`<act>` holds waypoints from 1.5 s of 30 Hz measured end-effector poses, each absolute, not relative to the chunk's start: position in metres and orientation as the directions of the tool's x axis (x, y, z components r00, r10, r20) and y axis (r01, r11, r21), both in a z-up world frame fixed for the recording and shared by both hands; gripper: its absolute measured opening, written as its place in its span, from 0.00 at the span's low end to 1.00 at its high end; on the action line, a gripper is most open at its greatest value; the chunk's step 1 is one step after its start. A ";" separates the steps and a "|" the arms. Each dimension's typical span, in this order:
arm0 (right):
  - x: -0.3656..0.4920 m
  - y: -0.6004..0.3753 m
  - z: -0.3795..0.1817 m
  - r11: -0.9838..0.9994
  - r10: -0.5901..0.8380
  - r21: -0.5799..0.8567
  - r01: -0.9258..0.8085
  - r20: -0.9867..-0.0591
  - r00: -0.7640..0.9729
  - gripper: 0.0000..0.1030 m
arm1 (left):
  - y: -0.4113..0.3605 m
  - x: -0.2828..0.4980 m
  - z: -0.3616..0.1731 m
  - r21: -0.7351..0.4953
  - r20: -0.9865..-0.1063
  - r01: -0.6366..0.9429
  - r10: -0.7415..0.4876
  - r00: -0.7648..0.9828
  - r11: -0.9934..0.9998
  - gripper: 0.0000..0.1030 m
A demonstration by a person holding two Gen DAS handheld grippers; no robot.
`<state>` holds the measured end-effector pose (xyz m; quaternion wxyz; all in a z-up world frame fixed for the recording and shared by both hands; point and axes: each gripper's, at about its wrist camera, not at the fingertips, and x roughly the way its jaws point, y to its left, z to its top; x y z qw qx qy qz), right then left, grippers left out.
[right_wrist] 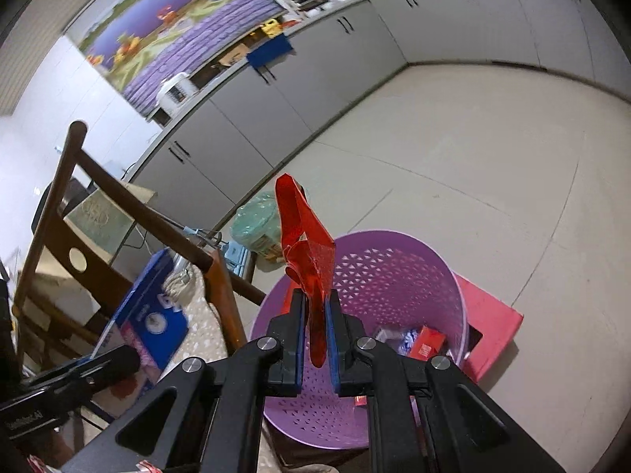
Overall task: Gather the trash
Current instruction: 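Carry the toothpaste box and red bag over the purple basket and open both tools, then bring both open tools back over the remaining trash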
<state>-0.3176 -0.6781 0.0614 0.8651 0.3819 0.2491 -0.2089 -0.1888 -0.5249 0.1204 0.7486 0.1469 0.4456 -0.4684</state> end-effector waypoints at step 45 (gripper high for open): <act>-0.183 -0.543 0.065 0.861 -0.022 0.378 0.341 -0.641 0.767 0.78 | -0.231 -0.048 0.107 -0.047 -0.829 0.377 -0.246 0.501 0.925 0.68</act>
